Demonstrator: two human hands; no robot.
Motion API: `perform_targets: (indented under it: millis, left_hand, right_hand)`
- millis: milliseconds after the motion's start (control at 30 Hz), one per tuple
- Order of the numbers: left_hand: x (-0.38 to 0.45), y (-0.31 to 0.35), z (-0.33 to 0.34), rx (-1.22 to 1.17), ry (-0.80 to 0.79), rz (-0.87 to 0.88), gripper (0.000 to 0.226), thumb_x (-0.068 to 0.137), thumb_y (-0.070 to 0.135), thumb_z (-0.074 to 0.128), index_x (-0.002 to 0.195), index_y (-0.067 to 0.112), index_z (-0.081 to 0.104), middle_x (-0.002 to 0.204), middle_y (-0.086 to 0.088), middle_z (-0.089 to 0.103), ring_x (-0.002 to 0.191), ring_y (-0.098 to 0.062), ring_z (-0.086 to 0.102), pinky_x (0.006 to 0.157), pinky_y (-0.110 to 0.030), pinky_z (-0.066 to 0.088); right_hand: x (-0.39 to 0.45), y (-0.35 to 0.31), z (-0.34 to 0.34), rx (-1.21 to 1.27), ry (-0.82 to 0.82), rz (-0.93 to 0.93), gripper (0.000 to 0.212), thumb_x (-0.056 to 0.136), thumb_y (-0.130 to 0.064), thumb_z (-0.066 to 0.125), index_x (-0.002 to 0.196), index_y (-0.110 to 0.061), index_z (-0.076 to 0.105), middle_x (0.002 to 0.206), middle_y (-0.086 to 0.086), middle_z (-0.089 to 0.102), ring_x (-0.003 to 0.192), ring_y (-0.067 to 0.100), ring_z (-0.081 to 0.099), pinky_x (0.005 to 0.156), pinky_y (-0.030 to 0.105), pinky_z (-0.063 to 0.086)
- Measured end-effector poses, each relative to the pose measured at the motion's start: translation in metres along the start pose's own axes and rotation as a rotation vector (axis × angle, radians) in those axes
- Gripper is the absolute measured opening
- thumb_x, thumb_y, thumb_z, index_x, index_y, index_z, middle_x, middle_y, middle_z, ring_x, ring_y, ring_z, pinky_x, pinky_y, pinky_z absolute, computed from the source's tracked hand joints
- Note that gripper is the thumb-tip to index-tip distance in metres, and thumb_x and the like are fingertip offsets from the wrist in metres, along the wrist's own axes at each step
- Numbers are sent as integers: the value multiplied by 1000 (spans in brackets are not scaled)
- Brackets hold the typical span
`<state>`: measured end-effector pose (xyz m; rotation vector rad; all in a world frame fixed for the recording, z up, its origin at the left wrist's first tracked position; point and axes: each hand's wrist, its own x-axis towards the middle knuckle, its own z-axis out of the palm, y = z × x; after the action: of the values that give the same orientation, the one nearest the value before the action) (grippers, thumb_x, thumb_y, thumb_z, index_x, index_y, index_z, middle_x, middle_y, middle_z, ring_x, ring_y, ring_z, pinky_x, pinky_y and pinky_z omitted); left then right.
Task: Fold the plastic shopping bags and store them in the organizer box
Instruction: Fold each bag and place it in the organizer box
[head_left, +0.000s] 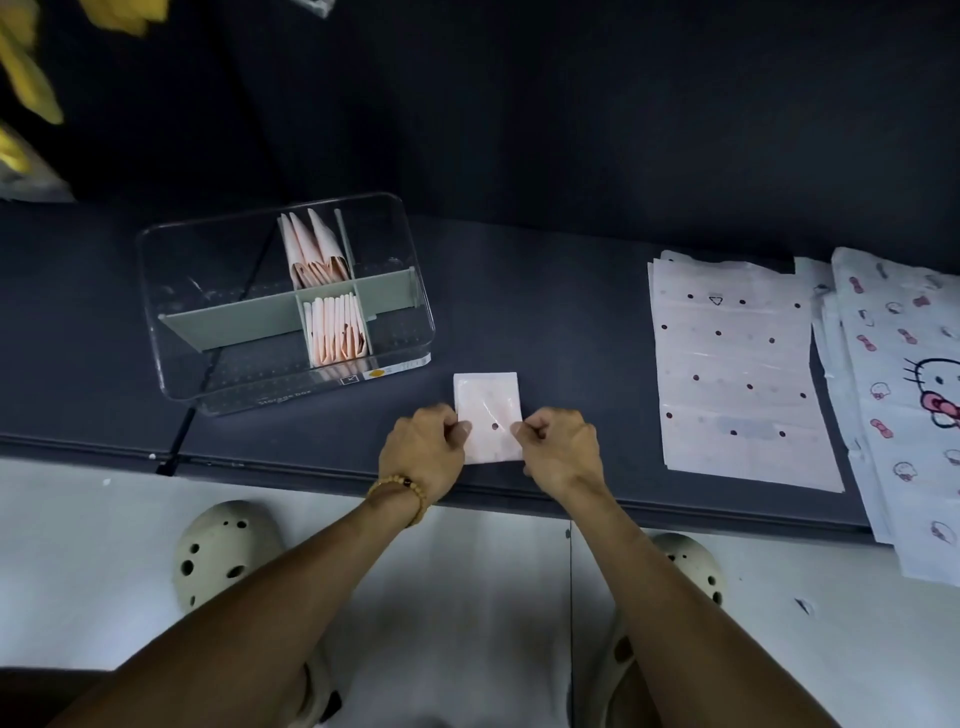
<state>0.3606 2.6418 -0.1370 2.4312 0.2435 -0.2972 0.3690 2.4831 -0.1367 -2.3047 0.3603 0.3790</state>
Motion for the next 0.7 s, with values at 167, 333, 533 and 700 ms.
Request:
perform_targets:
  millis: [167, 333, 533, 700]
  left_hand:
    - [10, 5, 0, 105, 11, -36, 21, 93, 34, 55, 95, 16, 65, 96, -7, 69, 89, -28, 63, 75, -35, 51]
    - [17, 5, 0, 234, 20, -45, 18, 86, 39, 58, 90, 23, 65, 92, -3, 68, 86, -26, 63, 69, -31, 49]
    - [22, -6, -2, 323, 97, 393, 36, 81, 23, 65, 117, 23, 58, 126, -1, 50, 114, -24, 45, 87, -36, 40]
    - [20, -14, 2, 484, 13, 535, 35, 97, 34, 45, 128, 25, 57, 132, 0, 51, 116, -23, 42, 94, -36, 37]
  right_hand:
    - [7, -4, 5, -38, 10, 71, 20, 93, -29, 59, 80, -15, 64, 77, 10, 69, 71, 29, 69, 72, 39, 59]
    - [12, -10, 7, -138, 48, 91, 26, 92, -35, 60, 77, -14, 64, 77, 7, 67, 74, 26, 66, 69, 34, 57]
    - [15, -15, 6, -216, 64, 11, 19, 93, -34, 56, 88, -17, 62, 85, 7, 67, 82, 28, 63, 70, 35, 54]
    - [12, -9, 4, -196, 255, -178, 20, 93, -28, 58, 108, -15, 64, 107, 7, 61, 90, 29, 61, 72, 37, 52]
